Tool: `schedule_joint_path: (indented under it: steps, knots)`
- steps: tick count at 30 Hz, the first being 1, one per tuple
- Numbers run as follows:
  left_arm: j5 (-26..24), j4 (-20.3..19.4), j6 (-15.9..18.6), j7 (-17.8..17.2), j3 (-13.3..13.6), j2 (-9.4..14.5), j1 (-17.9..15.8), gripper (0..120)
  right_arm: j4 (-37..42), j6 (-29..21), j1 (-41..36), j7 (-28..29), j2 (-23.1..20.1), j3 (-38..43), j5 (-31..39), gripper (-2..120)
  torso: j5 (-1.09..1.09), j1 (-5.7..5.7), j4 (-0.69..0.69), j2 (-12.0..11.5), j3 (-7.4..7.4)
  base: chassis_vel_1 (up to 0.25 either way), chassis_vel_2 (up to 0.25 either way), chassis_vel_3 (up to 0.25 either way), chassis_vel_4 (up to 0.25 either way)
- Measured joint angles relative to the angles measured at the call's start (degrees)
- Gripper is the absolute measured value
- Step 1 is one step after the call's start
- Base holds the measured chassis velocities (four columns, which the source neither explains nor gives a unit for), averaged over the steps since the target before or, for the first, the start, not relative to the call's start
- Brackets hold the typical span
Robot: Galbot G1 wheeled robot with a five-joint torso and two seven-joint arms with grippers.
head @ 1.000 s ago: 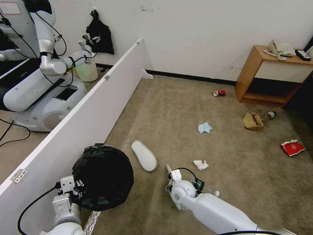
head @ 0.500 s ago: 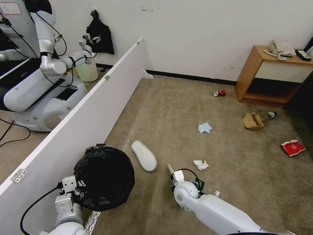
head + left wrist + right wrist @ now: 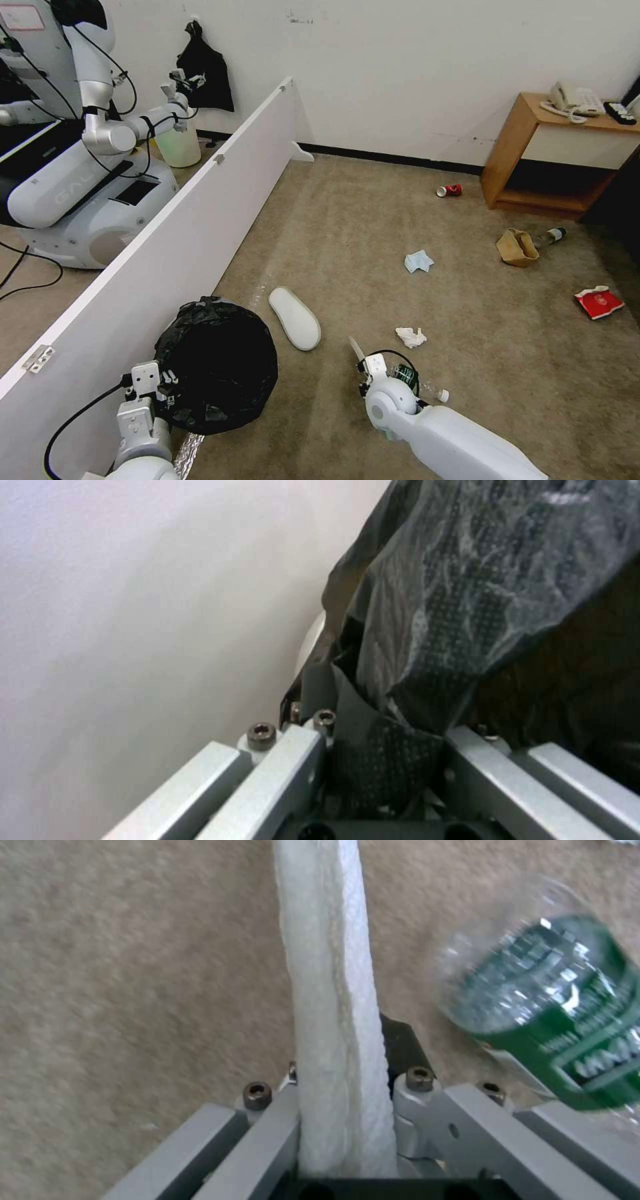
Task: Pick up the trash bin, then pick up the garbage from the floor and place it into the trash bin.
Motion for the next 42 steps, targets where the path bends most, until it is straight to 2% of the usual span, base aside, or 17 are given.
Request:
schedule_joint_path:
  steps: [6,11,12,14,15,21,22,27,29,30,34,36,39,42]
  knots:
    - [-0.43,-0.27,0.67,0.03,0.55,2.01,-0.49,1,3.98,0.37,-2.68,-0.19,-2.61,3.16,-0.38,3,-0.01,0.00,-0.01,0.00,0.00,0.000,0.000,0.000,0.000]
    - [-2.17,-0.34,1.47,0.06,1.48,5.05,-0.99,1,11.18,1.04,-6.86,-0.29,-5.70,7.84,-0.49,3,0.00,0.00,0.00,0.00,0.00,0.000,0.000,0.000,0.000]
    - [-2.17,-0.34,1.47,0.06,1.48,5.05,-0.99,1,11.18,1.04,-6.86,-0.29,-5.70,7.84,-0.49,3,0.00,0.00,0.00,0.00,0.00,0.000,0.000,0.000,0.000]
    - [-3.62,-0.16,1.94,-0.07,2.09,6.75,-1.57,1,14.11,1.49,-8.96,-1.28,-7.27,10.47,-1.05,3,0.00,0.00,0.01,0.00,0.00,0.000,0.000,0.000,0.000]
    - [-3.62,-0.16,1.94,-0.07,2.09,6.75,-1.57,1,14.11,1.49,-8.96,-1.28,-7.27,10.47,-1.05,3,0.00,0.00,0.01,0.00,0.00,0.000,0.000,0.000,0.000]
    - [-9.33,-0.17,4.54,-1.47,3.19,11.29,-4.08,1,20.54,3.30,-14.24,-5.79,-11.18,19.23,-4.63,3,-0.01,0.00,0.01,0.00,0.00,0.000,0.000,0.000,0.000]
    - [-9.33,-0.17,4.54,-1.47,3.19,11.29,-4.08,1,20.54,3.30,-14.24,-5.79,-11.18,19.23,-4.63,3,-0.01,0.00,0.01,0.00,0.00,0.000,0.000,0.000,0.000]
    - [-14.71,-0.15,7.00,-2.89,3.93,14.67,-6.55,1,25.52,4.79,-17.83,-9.22,-13.40,25.75,-7.07,3,-0.01,0.00,-0.01,0.00,0.00,0.000,0.000,0.000,0.000]
    - [-15.34,-0.14,7.34,-3.06,4.01,15.16,-6.88,1,26.25,5.03,-18.24,-9.61,-13.63,26.55,-7.28,3,0.00,0.00,-0.01,0.00,0.00,0.000,0.000,0.000,0.000]
    - [-17.15,-0.12,8.18,-3.51,4.31,16.36,-7.81,1,28.07,5.89,-19.47,-10.82,-14.29,28.57,-8.23,3,-0.01,0.00,0.01,0.00,0.00,0.000,0.000,0.000,0.000]
    - [-19.11,-0.13,8.93,-3.76,4.64,17.38,-8.68,1,29.60,6.80,-20.83,-12.31,-14.89,30.42,-9.42,3,-0.01,0.00,0.01,0.00,0.00,0.000,0.000,0.000,0.000]
    - [-22.37,-0.12,10.18,-4.16,5.38,19.03,-10.28,1,31.70,9.20,-23.75,-15.46,-16.11,33.53,-12.69,3,-0.01,0.00,-0.01,0.00,0.00,0.000,0.000,0.000,0.000]
    - [-24.08,0.34,10.65,-4.38,5.85,20.40,-11.43,1,33.18,9.98,-25.88,-16.72,-16.98,35.81,-14.24,3,0.00,0.00,0.00,0.00,0.00,0.000,0.000,0.000,0.000]
    - [-24.66,0.50,10.80,-4.41,5.98,20.79,-11.77,1,33.69,10.15,-26.67,-17.04,-17.25,36.60,-14.57,3,0.00,0.00,0.00,0.00,0.00,0.000,0.000,0.000,0.000]
